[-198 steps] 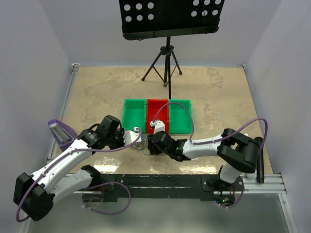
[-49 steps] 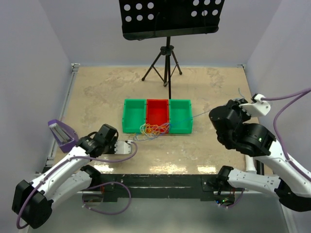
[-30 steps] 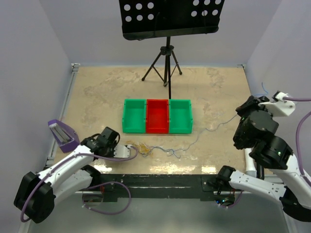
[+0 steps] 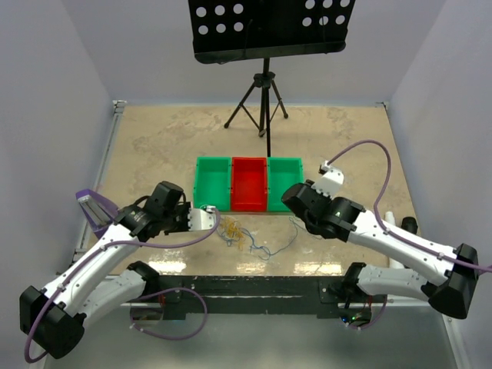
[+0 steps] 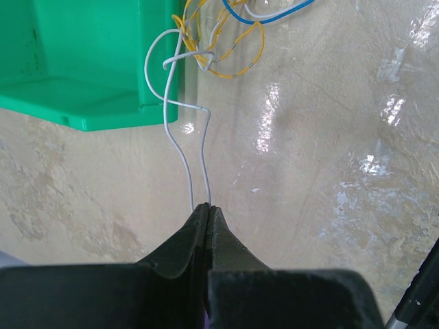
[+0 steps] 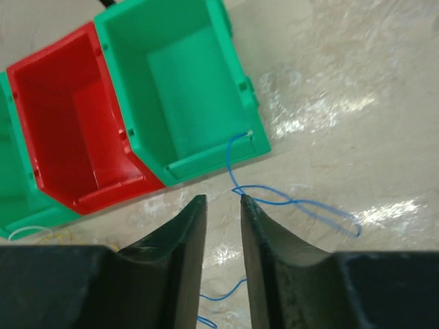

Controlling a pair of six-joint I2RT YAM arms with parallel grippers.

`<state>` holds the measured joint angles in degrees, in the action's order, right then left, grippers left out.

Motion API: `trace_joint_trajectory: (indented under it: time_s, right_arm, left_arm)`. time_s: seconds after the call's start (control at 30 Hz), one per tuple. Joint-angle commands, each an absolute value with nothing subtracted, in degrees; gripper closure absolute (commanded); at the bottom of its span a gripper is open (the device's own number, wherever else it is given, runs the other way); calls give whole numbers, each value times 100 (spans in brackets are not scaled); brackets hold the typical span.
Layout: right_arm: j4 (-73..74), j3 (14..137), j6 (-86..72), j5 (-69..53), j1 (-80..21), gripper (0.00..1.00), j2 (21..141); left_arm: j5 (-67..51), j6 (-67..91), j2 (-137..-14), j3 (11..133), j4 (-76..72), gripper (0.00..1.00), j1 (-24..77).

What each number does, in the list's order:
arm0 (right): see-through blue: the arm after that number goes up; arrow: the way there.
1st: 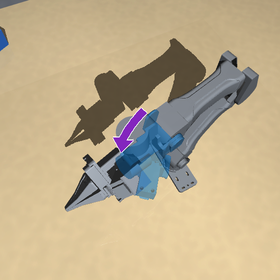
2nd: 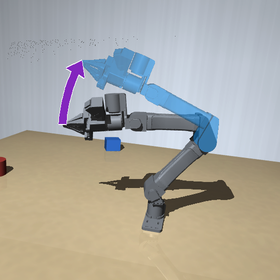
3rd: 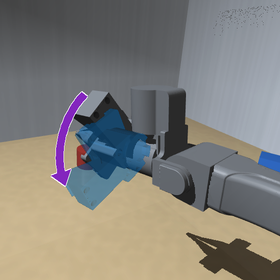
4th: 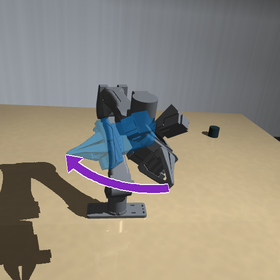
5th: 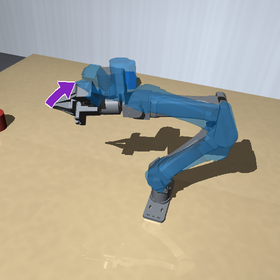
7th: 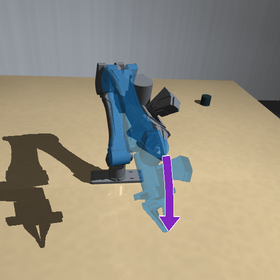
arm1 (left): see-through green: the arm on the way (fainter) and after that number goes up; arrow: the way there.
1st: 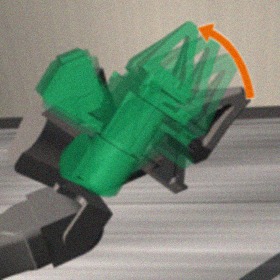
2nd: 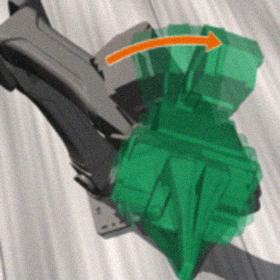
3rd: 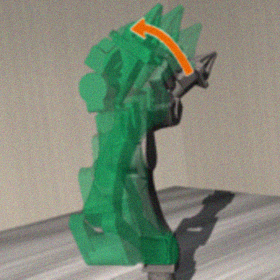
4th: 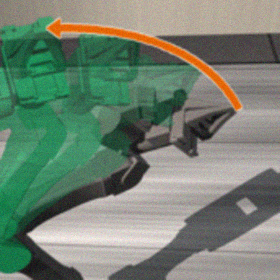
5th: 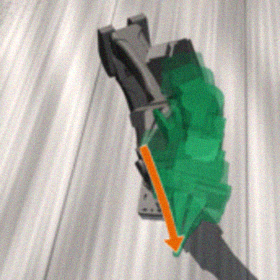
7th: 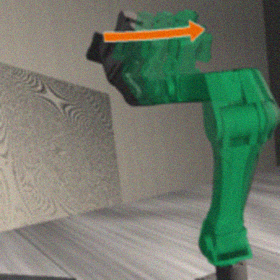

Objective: Untangle the cables

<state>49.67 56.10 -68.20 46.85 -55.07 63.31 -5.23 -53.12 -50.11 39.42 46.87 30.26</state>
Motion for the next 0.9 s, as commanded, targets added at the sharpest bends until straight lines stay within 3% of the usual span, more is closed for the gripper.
trace_joint_trajectory:
  time_s: [0.0, 0.07, 0.33, 0.67, 0.87]
  right_arm:
    - [4386, 4809, -7470, 3368, -5511, 63, 6477]
    - [4220, 4633, -7532, 3069, -5528, 56, 6679]
    - [3718, 4158, -7831, 2707, -5818, 52, 6697]
    - [3332, 3490, -8007, 2777, -5818, 52, 7057]
    - [3033, 3524, -8165, 3023, -5818, 58, 7145]
  left_arm:
    - [-510, -5361, -4948, 3911, 4588, 100, 2988]
    - [-501, -5379, -4940, 3911, 4597, 100, 2988]
    - [-536, -5379, -4948, 3920, 4597, 100, 2988]
    - [-510, -5388, -5001, 3902, 4562, 100, 2988]
    - [-536, -5388, -5018, 3876, 4553, 100, 2988]
